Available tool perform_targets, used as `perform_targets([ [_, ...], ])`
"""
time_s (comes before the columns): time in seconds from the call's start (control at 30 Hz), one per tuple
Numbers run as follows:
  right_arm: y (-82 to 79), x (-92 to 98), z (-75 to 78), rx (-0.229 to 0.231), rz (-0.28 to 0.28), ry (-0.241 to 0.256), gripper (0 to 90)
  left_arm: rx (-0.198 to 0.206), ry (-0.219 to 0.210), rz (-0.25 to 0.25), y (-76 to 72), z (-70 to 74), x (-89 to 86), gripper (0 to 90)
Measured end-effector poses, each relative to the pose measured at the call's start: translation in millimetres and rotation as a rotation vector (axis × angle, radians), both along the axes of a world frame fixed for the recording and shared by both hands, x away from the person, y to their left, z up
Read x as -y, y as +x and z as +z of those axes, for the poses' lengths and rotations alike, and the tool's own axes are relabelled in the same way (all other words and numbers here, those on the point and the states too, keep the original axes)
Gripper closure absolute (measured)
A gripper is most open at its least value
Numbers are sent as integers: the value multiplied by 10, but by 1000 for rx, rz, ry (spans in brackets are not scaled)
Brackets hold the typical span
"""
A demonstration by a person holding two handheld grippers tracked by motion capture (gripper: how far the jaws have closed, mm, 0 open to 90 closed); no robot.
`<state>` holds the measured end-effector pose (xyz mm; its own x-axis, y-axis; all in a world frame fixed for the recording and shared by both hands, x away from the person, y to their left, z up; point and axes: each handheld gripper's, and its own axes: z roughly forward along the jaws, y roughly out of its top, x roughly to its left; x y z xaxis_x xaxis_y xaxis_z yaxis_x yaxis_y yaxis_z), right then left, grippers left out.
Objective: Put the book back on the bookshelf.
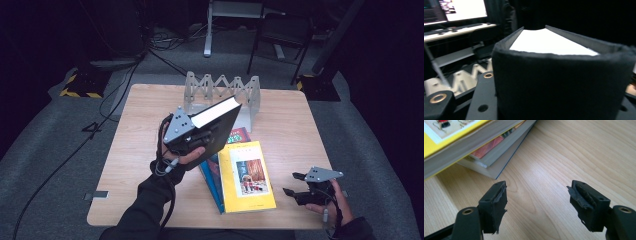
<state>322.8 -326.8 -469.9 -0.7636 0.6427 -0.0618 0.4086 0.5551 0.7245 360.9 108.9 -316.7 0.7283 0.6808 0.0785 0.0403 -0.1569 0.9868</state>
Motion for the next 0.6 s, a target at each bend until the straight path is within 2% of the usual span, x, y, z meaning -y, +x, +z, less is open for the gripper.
perform_targets([
  [0.13, 1, 8, -31, -3, -3, -11, 303, 8, 4, 66, 80, 27, -108, 519],
  [0.2, 5, 9, -30, -1, -5, -10, 305, 8, -16, 83, 140, 26, -160, 519],
  [0.33, 9, -1, -30, 5, -7, -11, 314, -23, -65, 113, 293, 6, -262, 519],
  [0.6, 14, -6, -40, 9, -10, -15, 311, -42, -42, 203, 577, -30, -344, 519],
])
